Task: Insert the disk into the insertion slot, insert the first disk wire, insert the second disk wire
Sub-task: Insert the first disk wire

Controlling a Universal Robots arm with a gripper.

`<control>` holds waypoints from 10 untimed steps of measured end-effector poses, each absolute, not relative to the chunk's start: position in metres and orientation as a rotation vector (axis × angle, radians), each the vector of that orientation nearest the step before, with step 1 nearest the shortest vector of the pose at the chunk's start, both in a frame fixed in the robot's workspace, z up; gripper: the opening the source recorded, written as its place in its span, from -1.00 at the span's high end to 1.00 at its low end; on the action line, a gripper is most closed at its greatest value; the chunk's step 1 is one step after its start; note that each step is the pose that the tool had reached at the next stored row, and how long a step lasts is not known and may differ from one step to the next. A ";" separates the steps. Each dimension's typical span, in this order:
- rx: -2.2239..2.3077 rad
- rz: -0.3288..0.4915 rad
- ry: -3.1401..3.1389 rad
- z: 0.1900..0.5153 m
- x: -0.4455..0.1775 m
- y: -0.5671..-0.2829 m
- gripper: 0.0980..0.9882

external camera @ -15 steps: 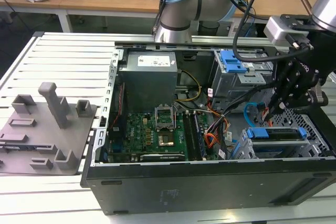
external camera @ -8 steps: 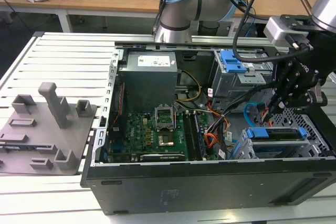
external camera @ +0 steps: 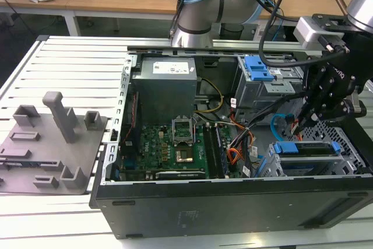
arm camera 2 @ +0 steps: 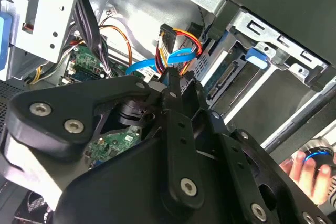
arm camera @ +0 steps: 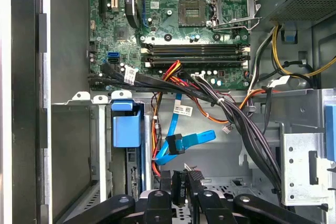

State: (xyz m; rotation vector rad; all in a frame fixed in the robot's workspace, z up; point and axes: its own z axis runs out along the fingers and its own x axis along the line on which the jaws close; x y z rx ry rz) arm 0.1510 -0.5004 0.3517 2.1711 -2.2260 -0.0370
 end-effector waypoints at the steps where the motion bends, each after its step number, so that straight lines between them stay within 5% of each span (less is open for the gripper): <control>1: 2.171 -0.037 -2.226 0.352 0.151 -0.500 0.62; 3: 2.171 -0.037 -2.226 0.352 0.151 -0.500 0.82; 10: 2.171 -0.037 -2.226 0.352 0.151 -0.500 0.82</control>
